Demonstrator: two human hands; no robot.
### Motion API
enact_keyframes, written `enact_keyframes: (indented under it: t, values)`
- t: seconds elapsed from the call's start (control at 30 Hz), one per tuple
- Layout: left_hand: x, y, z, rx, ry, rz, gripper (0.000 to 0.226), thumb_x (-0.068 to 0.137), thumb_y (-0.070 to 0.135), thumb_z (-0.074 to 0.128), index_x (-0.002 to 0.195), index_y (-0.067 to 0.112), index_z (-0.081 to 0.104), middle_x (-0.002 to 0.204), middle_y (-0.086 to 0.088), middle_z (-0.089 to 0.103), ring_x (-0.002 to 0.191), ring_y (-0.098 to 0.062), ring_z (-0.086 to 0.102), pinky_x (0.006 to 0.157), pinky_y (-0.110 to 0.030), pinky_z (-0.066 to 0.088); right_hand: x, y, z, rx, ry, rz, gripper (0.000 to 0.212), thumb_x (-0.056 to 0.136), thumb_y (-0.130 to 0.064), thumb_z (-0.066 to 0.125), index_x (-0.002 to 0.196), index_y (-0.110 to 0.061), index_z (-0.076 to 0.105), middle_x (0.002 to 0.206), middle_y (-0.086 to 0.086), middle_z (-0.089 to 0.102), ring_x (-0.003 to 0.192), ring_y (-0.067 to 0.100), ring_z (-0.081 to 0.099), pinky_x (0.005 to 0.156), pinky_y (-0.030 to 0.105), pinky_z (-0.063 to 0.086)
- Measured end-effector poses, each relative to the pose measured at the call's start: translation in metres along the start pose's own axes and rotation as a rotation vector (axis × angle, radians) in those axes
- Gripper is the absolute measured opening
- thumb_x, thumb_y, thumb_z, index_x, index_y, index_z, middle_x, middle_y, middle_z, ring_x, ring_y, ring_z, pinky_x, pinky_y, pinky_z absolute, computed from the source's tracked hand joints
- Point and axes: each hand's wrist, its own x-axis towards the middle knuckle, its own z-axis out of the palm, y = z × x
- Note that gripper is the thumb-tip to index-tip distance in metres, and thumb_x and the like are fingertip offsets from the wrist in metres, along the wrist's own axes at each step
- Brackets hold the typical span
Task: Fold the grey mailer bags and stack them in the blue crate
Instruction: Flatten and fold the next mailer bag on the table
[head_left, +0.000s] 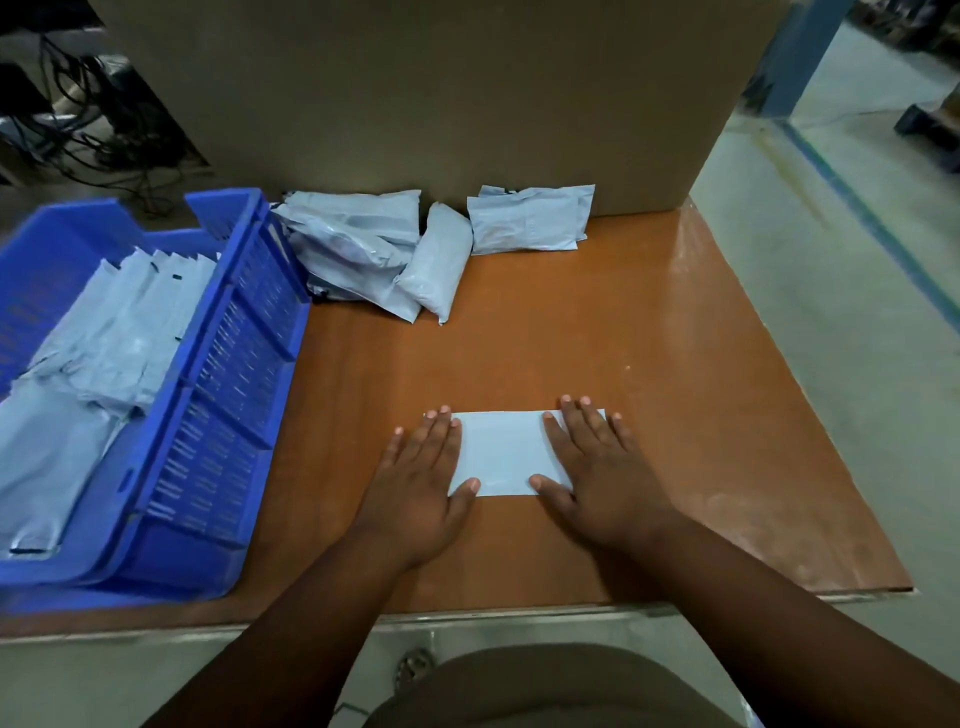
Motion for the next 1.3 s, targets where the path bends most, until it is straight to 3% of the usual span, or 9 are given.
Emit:
enact_keyframes:
  t: [0.27, 0.4, 0.57, 0.7, 0.8, 0.93, 1.03, 1.1, 1.3]
  values:
    - [-0.018, -0.019, -0.012, -0.038, 0.053, -0.118, 0.082, 0.106, 0.064, 0.023, 0.170, 0.019, 0.000, 0.178, -0.002, -0.012, 0.164, -0.019, -0.009, 0.131, -0.056, 0.003, -0.011, 0.025, -0.015, 0.052, -0.084, 0.127, 0.098, 0.093, -0.083, -0.004, 0.170, -0.022, 0.000, 0.177, 0.001, -0.012, 0.163, 0.020, -0.014, 0.131, 0.049, -0.006]
    - [0.002, 0.010, -0.019, -0.030, 0.153, 0.116, 0.070, 0.110, 0.049, 0.029, 0.169, 0.014, 0.016, 0.178, -0.008, -0.001, 0.165, -0.023, 0.000, 0.132, -0.053, 0.013, 0.005, 0.006, -0.026, 0.067, -0.013, 0.081, 0.089, 0.099, -0.074, 0.008, 0.169, -0.020, 0.012, 0.178, 0.006, -0.003, 0.164, 0.024, -0.005, 0.130, 0.051, -0.001]
    - [0.033, 0.023, -0.003, -0.081, 0.031, 0.293, 0.068, 0.110, 0.045, 0.036, 0.167, 0.010, 0.027, 0.176, -0.010, 0.018, 0.164, -0.020, 0.010, 0.128, -0.051, 0.025, 0.027, -0.024, -0.010, 0.054, -0.046, -0.174, 0.085, 0.102, -0.073, 0.014, 0.170, -0.022, 0.010, 0.178, 0.001, -0.003, 0.164, 0.019, -0.005, 0.130, 0.058, 0.002]
    - [0.032, 0.005, -0.006, -0.006, -0.031, 0.243, 0.074, 0.111, 0.061, 0.022, 0.171, 0.021, 0.008, 0.178, 0.001, -0.004, 0.163, -0.013, -0.009, 0.132, -0.048, 0.008, 0.024, -0.008, -0.003, 0.005, -0.020, -0.136, 0.074, 0.107, -0.067, 0.016, 0.169, -0.027, 0.018, 0.178, 0.000, 0.007, 0.164, 0.023, 0.006, 0.129, 0.061, 0.009]
    - [0.027, -0.018, -0.010, 0.017, -0.056, 0.135, 0.078, 0.107, 0.071, 0.014, 0.170, 0.029, -0.002, 0.177, 0.008, -0.015, 0.162, -0.011, -0.017, 0.132, -0.051, 0.003, 0.016, 0.016, -0.007, 0.043, -0.035, -0.077, 0.066, 0.109, -0.063, 0.014, 0.169, -0.035, 0.011, 0.178, -0.005, -0.001, 0.164, 0.021, 0.001, 0.131, 0.055, 0.000]
    - [0.033, -0.019, -0.035, -0.036, -0.110, 0.074, 0.089, 0.098, 0.078, 0.031, 0.170, 0.033, 0.002, 0.177, 0.010, 0.005, 0.163, -0.015, 0.005, 0.131, -0.049, 0.014, 0.020, 0.031, -0.029, 0.085, -0.066, -0.054, 0.073, 0.105, -0.063, 0.035, 0.168, -0.034, 0.015, 0.173, -0.005, 0.022, 0.158, 0.021, 0.023, 0.130, 0.050, 0.013]
    - [0.058, -0.009, -0.065, -0.066, -0.189, 0.007, 0.107, 0.078, 0.081, 0.058, 0.165, 0.045, 0.008, 0.168, 0.010, 0.026, 0.155, -0.023, 0.025, 0.124, -0.051, 0.029, 0.044, 0.029, -0.054, 0.050, -0.090, -0.062, 0.081, 0.096, -0.065, 0.054, 0.164, -0.034, 0.024, 0.152, 0.002, 0.045, 0.135, 0.028, 0.046, 0.114, 0.044, 0.041]
    - [0.077, -0.005, -0.078, -0.027, -0.269, -0.013, 0.110, 0.065, 0.080, 0.070, 0.158, 0.046, 0.023, 0.158, 0.008, 0.037, 0.148, -0.024, 0.033, 0.117, -0.053, 0.035, 0.061, 0.029, -0.065, 0.045, -0.155, -0.044, 0.079, 0.091, -0.065, 0.061, 0.158, -0.031, 0.036, 0.141, 0.005, 0.049, 0.126, 0.030, 0.050, 0.103, 0.044, 0.048]
    - [0.102, -0.002, -0.092, -0.001, -0.386, 0.018, 0.084, 0.061, 0.077, 0.080, 0.133, 0.045, 0.051, 0.125, 0.011, 0.052, 0.126, -0.019, 0.046, 0.101, -0.045, 0.042, 0.087, 0.036, -0.072, 0.135, -0.276, -0.070, 0.047, 0.080, -0.057, 0.077, 0.117, -0.033, 0.061, 0.115, -0.003, 0.053, 0.107, 0.021, 0.055, 0.088, 0.040, 0.053]
